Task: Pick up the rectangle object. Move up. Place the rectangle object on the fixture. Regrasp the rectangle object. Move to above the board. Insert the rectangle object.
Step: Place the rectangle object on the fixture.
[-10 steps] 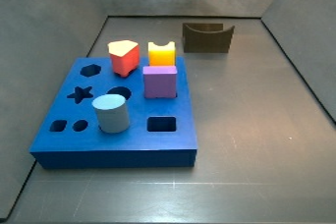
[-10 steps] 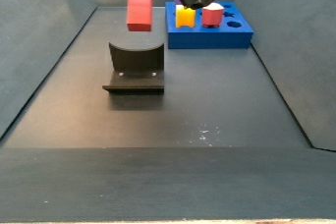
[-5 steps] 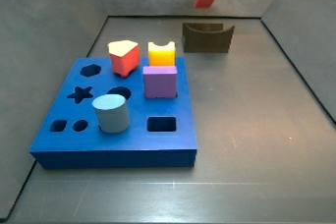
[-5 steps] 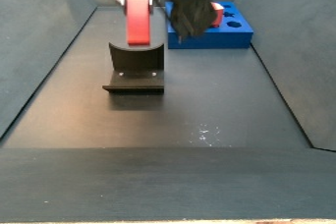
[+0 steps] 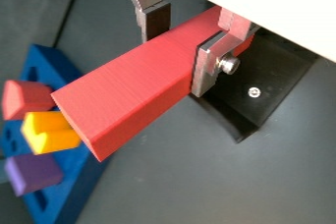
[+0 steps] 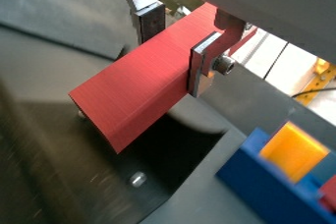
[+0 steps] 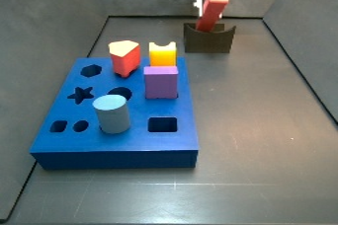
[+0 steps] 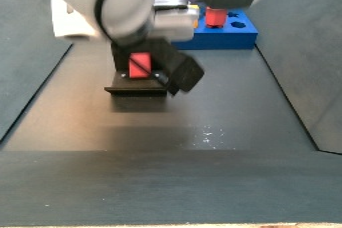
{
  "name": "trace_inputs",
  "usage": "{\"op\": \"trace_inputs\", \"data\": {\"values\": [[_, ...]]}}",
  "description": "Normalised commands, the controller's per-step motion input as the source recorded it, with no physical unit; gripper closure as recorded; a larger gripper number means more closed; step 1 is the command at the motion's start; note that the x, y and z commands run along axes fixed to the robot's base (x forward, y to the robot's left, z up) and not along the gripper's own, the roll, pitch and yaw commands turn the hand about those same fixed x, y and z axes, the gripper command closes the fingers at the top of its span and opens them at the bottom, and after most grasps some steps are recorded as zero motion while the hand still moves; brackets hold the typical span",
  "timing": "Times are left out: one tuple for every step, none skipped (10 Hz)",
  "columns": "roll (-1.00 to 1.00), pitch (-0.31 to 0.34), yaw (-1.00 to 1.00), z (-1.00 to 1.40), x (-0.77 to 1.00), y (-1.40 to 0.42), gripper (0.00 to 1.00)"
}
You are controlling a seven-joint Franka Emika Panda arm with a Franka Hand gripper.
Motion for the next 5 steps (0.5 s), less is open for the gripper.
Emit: {"op": "trace_inputs", "data": {"values": [[-0.18,-0.016,-0.18,-0.72,0.15,0.10,1.00],[-0.18,-0.025,-0.16,-0.60,0.14,0.09,1.00],[-0.17,-0.043,-0.13,-0.38,0.11,0.07,1.00],[-0.16,-0.051,-0.10,-0.29,0.09,0.06,1.00],[-0.15,-0.051,-0.07,-0.24,0.08,0.05,1.00]]}}
